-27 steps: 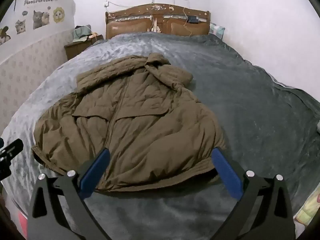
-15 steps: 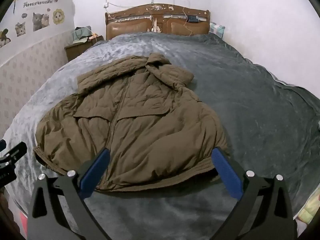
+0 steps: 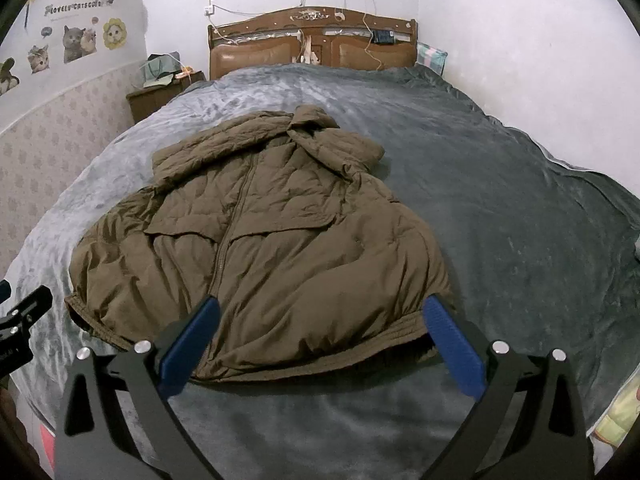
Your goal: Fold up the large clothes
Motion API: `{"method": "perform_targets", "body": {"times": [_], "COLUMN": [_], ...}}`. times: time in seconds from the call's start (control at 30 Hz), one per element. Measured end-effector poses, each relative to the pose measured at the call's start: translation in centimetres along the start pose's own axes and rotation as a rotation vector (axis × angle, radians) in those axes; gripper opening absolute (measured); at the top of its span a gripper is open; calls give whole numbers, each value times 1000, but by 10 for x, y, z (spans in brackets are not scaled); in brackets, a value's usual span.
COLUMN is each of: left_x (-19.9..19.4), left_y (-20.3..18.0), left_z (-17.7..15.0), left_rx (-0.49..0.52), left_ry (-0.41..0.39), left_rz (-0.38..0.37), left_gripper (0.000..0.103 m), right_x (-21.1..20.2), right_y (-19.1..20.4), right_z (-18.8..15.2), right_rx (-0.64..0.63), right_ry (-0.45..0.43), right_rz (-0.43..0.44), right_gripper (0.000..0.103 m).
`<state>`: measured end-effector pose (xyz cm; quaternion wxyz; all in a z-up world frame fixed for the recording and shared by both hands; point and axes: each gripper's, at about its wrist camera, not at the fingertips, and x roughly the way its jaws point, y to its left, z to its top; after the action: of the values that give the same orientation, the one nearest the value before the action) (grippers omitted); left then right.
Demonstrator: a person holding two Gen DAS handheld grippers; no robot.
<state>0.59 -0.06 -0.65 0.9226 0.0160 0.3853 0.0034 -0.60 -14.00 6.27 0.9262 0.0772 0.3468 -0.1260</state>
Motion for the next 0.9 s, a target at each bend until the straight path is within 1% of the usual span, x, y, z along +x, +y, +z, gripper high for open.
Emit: {"method": "perform_targets", "body": {"times": [0.9], "left_x": [-1], "left_y": [2], "left_z": [-2], "left_rx": [6], "left_ry": [-1], "left_rz": [-2], "left_gripper": [100], "right_x": [3], "right_y": [2], "right_z": [-2], "right_rx": [-14], "right_ry": [10], "right_rz": [-6], "right_gripper": [101]}}
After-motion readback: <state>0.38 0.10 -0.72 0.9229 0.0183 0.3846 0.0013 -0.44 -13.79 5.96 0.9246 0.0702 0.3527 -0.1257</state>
